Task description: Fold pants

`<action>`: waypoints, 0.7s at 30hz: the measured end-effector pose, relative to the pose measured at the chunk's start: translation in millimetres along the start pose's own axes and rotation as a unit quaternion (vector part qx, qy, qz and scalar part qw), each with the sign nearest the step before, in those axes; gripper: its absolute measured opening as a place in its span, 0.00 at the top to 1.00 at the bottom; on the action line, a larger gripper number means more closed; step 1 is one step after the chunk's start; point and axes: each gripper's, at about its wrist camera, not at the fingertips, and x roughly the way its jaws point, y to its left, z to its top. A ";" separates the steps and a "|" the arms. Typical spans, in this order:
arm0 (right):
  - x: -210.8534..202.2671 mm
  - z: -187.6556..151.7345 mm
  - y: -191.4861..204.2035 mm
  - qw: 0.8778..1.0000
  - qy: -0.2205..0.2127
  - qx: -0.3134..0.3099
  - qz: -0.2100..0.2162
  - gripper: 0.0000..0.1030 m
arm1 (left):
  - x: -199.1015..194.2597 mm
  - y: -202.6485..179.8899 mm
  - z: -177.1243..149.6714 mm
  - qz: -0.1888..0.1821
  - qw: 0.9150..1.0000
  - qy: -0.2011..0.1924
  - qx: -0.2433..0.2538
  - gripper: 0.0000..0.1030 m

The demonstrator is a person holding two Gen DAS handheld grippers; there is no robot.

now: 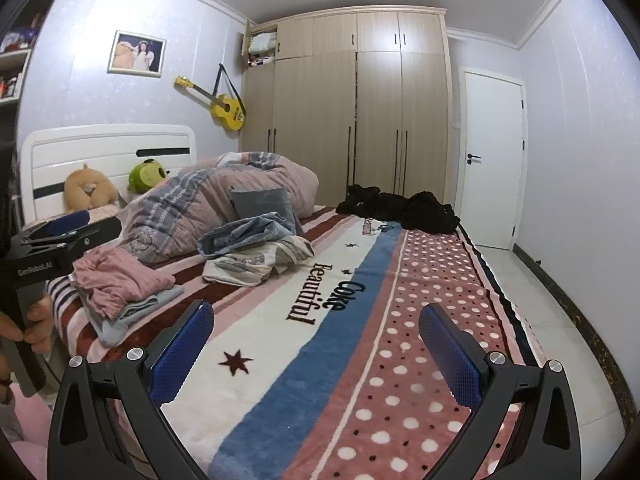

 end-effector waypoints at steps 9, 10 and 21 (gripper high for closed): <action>5.4 -0.8 17.7 1.000 0.007 -0.010 0.016 0.01 | -7.6 13.2 -3.5 0.016 1.000 -0.003 0.004 0.01; 6.3 -1.6 19.8 1.000 0.008 -0.012 0.018 0.01 | -8.3 15.9 -4.3 0.017 1.000 -0.003 0.002 0.01; 16.7 0.5 47.9 0.999 0.012 -0.027 0.028 0.01 | -17.4 51.7 -14.1 0.035 0.999 -0.002 -0.016 0.01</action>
